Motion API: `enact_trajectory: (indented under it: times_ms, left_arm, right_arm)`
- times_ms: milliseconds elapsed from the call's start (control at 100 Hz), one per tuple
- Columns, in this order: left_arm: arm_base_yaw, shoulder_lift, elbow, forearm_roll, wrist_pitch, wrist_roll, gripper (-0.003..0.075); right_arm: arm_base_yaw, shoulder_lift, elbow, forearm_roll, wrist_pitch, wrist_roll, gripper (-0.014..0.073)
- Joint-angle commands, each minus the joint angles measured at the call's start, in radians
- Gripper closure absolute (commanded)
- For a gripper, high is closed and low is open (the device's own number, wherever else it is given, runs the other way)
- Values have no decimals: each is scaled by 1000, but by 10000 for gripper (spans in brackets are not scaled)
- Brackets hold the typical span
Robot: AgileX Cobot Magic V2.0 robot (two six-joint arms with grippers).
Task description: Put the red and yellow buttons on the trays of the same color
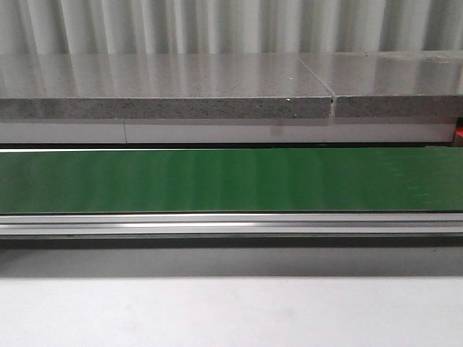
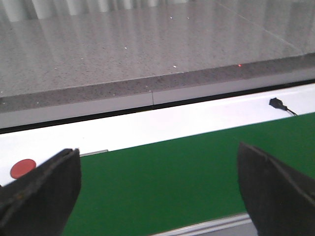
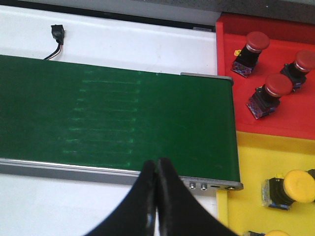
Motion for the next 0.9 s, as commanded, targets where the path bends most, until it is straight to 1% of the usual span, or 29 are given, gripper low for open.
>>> enact_trajectory:
  times_ms: [0, 120, 260, 330, 450, 890]
  left_arm:
    - [43, 36, -59, -5, -107, -67, 101]
    - [145, 125, -139, -5, -92, -153, 101]
    - [277, 274, -260, -6, -17, -238, 101]
    - [324, 356, -312, -10, 17, -253, 101]
    - [370, 494, -394, -11, 56, -263, 101]
    - [463, 988, -612, -14, 75, -267, 104]
  right_arm:
    - [0, -5, -24, -1, -61, -12, 662]
    - [0, -5, -24, -1, -60, -12, 662]
    - [0, -5, -24, -1, -60, -12, 662]
    - [0, -5, -24, -1, -59, -12, 662]
    - [0, -5, -24, -1, -59, -12, 662]
    - [0, -5, -24, -1, -59, -12, 662]
